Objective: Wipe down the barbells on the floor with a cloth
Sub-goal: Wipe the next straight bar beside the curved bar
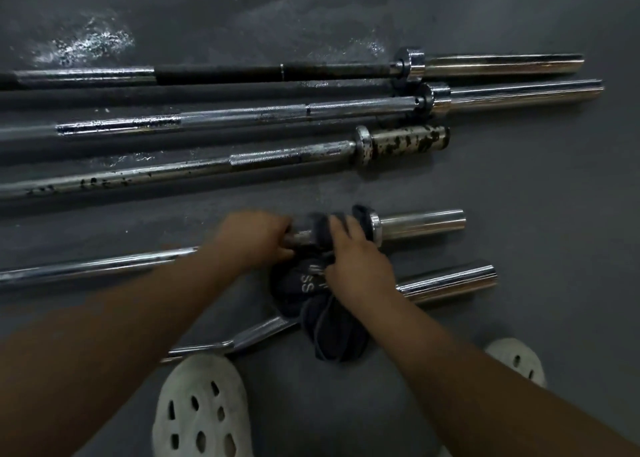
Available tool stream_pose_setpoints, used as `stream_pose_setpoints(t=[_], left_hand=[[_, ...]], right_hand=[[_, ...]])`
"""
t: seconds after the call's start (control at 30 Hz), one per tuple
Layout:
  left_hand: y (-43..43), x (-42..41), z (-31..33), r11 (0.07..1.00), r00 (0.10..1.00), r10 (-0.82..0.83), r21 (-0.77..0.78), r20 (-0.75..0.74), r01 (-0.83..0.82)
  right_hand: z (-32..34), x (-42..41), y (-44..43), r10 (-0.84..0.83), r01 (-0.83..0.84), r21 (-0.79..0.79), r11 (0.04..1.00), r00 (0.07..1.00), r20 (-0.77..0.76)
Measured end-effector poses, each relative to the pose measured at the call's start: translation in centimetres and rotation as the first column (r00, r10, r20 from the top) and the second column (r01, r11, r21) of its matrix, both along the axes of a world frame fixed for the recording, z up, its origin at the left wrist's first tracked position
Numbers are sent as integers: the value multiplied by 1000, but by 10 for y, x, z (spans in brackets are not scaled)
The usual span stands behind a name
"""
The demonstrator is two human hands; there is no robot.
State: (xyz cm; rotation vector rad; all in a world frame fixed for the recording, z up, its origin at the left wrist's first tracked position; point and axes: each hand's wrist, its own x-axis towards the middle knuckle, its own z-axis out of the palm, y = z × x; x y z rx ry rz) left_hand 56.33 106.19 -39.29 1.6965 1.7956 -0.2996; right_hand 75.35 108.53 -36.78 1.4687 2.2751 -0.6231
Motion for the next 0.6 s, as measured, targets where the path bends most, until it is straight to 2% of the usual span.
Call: stream_pose_setpoints(t=[0.03,0.1,0.2,0.23,0.3,0.33,0.37,0.43,0.47,0.53,0.6], left_hand=[[-14,6,0,991,996,-10,132,-94,22],[-31,14,-1,975,993,2,219,-118,24],[-12,7,-3,997,998,16,82,-57,-11],[-8,6,-3,999,999,27,40,-41,-25],[-6,6,-2,999,998,30,46,-48,-28],[-6,5,-4,998,998,22,52,-61,-19],[-6,5,-7,999,998,14,42,-57,-12],[-2,3,-8,998,999,45,-41,28,-44],[3,1,-9,991,991,80,-116,111,-67],[11,-4,-9,966,954,160,-239,254,-98],[11,-3,-6,972,956,133,-223,262,-74]], right_hand=[[1,1,0,-48,47,16,999,999,22],[1,-9,-15,-29,29,20,999,1000,3],[11,-12,-20,91,-84,45,995,975,-202],[16,-5,-10,68,-39,112,993,960,-271],[23,12,14,-97,171,212,962,943,-319],[25,16,19,-180,244,213,946,943,-280],[27,15,17,-215,248,190,950,960,-179],[25,11,-6,-160,155,108,982,986,37],[27,12,-16,-136,130,76,989,987,85],[35,19,-16,-161,160,33,987,985,61],[43,26,2,-205,206,41,978,978,-36]])
